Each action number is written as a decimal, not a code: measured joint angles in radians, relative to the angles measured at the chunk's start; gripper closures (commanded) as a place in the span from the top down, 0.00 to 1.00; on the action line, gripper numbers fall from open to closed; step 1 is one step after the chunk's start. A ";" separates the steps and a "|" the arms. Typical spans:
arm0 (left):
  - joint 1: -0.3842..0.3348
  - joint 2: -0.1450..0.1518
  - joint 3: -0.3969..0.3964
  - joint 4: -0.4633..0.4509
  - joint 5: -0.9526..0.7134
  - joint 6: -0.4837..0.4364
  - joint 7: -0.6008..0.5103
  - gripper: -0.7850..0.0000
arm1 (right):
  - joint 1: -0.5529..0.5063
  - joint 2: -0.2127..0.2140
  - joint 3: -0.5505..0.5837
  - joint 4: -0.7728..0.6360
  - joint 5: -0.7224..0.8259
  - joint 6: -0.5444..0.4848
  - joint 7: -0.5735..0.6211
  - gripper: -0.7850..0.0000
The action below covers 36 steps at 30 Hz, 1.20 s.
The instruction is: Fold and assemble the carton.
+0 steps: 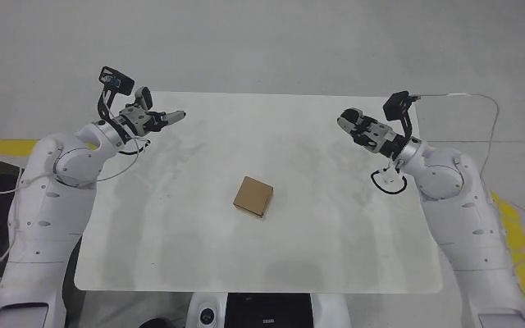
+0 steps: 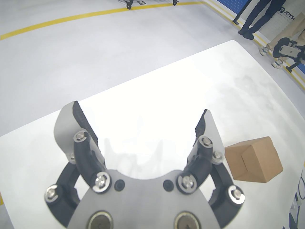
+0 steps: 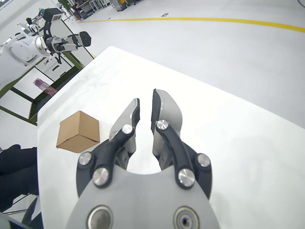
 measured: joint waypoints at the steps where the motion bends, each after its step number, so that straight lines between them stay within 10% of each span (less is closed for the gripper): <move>1: -0.005 0.000 -0.002 0.004 -0.002 0.002 0.004 1.00 | 0.001 0.000 0.001 -0.005 -0.017 0.006 -0.012 1.00; 11: -0.030 -0.001 -0.005 0.013 -0.027 0.004 0.019 1.00 | -0.003 0.002 0.012 -0.012 -0.042 0.013 -0.055 0.90; 36: -0.030 -0.001 -0.005 0.013 -0.027 0.004 0.019 1.00 | -0.003 0.002 0.012 -0.012 -0.042 0.013 -0.055 1.00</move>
